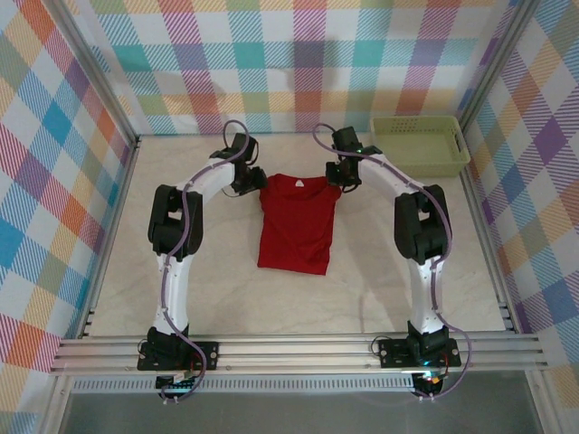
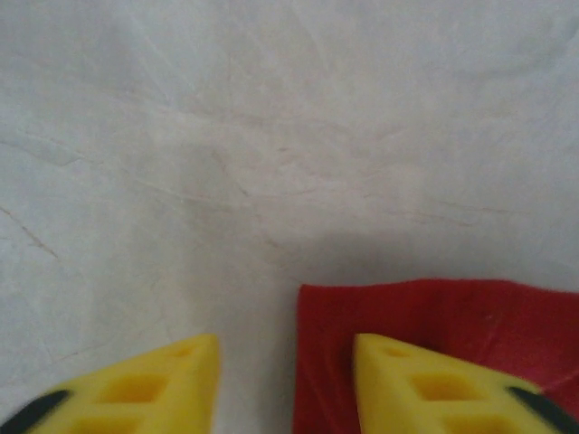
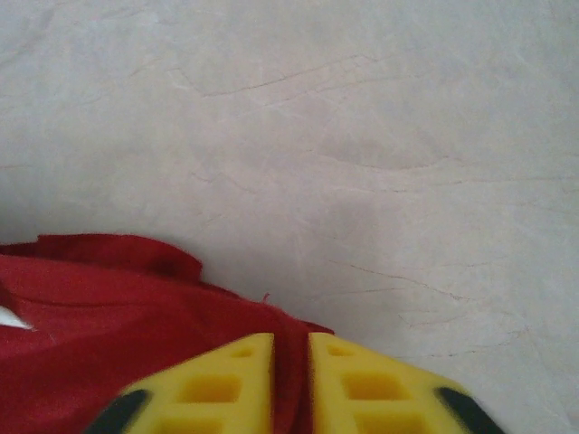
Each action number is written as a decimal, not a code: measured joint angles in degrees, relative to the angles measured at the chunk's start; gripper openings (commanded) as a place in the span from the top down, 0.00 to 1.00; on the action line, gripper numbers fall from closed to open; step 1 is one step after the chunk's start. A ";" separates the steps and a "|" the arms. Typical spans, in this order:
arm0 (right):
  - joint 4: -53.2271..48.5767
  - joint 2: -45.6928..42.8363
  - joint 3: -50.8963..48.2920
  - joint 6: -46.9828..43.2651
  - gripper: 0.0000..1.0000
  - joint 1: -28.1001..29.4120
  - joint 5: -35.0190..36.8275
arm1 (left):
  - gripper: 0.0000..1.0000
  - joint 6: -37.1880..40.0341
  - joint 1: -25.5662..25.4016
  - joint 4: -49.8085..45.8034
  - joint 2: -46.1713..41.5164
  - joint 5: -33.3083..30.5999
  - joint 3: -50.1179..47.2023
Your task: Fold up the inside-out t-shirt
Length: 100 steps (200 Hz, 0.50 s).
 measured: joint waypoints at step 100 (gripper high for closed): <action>4.28 -7.61 -13.99 6.97 0.17 -1.97 -10.78 | 0.25 -0.79 -0.44 8.83 -10.73 6.32 -16.48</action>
